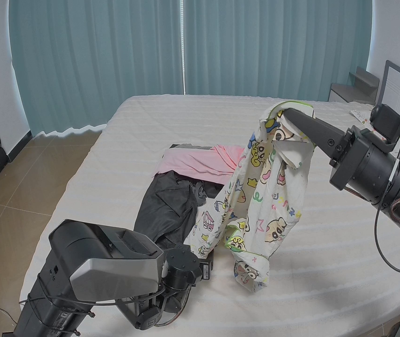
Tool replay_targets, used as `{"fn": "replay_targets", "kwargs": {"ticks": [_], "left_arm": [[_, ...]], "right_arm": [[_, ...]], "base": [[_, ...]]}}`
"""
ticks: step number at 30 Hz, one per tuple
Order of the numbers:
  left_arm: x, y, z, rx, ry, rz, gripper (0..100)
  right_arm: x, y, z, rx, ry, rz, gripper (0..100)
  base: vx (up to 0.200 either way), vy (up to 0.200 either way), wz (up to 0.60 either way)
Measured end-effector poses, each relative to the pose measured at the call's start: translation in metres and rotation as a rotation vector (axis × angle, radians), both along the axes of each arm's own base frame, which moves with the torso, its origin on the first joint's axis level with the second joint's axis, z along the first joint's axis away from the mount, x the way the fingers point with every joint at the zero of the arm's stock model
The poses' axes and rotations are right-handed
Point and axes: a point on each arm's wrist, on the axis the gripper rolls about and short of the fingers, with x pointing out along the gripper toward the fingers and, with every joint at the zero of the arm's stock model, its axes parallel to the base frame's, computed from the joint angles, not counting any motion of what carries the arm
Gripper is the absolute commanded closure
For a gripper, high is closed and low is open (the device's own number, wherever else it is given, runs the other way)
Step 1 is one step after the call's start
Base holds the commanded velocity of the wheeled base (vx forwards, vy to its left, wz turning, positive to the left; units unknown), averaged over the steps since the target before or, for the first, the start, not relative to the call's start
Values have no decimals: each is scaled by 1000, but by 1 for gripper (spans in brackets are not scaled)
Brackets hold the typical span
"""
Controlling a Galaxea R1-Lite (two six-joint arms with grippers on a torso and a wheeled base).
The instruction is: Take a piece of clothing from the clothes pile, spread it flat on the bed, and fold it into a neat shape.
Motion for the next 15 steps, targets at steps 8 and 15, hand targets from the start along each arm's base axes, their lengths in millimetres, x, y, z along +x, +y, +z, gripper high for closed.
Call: {"fn": "replay_targets", "kwargs": {"ticks": [8, 15], "left_arm": [[-17, 24, 6, -47, 36, 19, 100], [-20, 53, 51, -134, -10, 64, 100]], "right_arm": [[7, -20, -10, -19, 26, -84, 100], [12, -48, -22, -41, 67, -200, 100]], "base": [[0, 0, 0], [0, 0, 0]]}}
